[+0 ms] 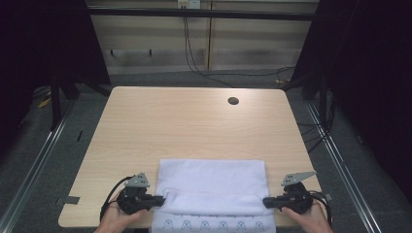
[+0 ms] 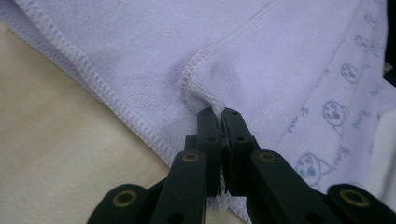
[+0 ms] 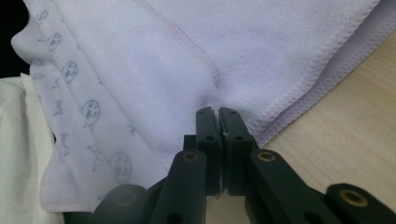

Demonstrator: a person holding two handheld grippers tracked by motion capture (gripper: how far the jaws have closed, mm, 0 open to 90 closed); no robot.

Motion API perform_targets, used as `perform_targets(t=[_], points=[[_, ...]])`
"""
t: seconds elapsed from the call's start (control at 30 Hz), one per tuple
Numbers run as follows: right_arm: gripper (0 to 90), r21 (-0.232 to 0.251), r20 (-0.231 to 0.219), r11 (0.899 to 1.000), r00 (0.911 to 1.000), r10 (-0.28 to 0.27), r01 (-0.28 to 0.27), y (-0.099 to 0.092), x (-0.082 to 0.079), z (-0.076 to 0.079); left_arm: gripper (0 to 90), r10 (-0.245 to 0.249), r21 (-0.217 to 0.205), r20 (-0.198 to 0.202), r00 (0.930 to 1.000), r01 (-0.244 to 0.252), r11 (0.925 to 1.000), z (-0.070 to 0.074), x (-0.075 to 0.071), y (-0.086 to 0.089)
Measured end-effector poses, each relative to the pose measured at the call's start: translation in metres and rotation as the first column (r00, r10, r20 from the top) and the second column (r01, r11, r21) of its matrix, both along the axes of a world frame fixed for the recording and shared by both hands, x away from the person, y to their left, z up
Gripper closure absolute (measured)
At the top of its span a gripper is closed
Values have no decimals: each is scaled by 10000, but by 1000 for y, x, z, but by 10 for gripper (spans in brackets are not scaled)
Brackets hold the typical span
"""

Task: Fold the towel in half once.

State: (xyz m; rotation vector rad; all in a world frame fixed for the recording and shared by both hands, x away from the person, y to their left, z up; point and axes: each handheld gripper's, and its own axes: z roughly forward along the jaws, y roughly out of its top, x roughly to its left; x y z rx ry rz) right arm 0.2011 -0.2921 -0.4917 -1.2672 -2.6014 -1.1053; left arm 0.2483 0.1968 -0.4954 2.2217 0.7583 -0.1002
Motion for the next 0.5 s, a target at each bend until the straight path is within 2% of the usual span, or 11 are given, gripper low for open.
perform_targets(t=[0.13, 0.2, 0.23, 0.3, 0.33, 0.4, 0.5], points=[[879, -164, 250, 9995, 9993, -275, 279, 3, 15, 0, 878, 481, -45, 184, 9987, -480, 9988, -2, 24, 1], [880, -234, 415, 9991, 9985, -353, 363, 5, 24, 0, 878, 565, 58, 500, 9971, -568, 9984, -2, 34, 0], [880, -314, 458, 9986, 9981, -405, 420, 5, 31, 0, 878, 715, 108, 651, 9953, -723, 9973, -2, 41, 0], [880, -386, 546, 9974, 9968, -584, 605, 7, 46, -1, 878, 685, 366, 1170, 9908, -732, 9966, -2, 56, -6], [881, -496, 641, 9964, 9958, -654, 687, 9, 53, 0, 878, 743, 453, 1262, 9892, -806, 9957, -2, 62, -8], [881, -967, 863, 9920, 9936, -724, 807, 15, 68, 2, 878, 992, 514, 1286, 9867, -1065, 9930, -2, 81, -11], [881, -1229, 990, 9872, 9911, -894, 1013, 19, 92, 3, 878, 1471, 461, 1228, 9815, -1537, 9870, -4, 112, -10]])
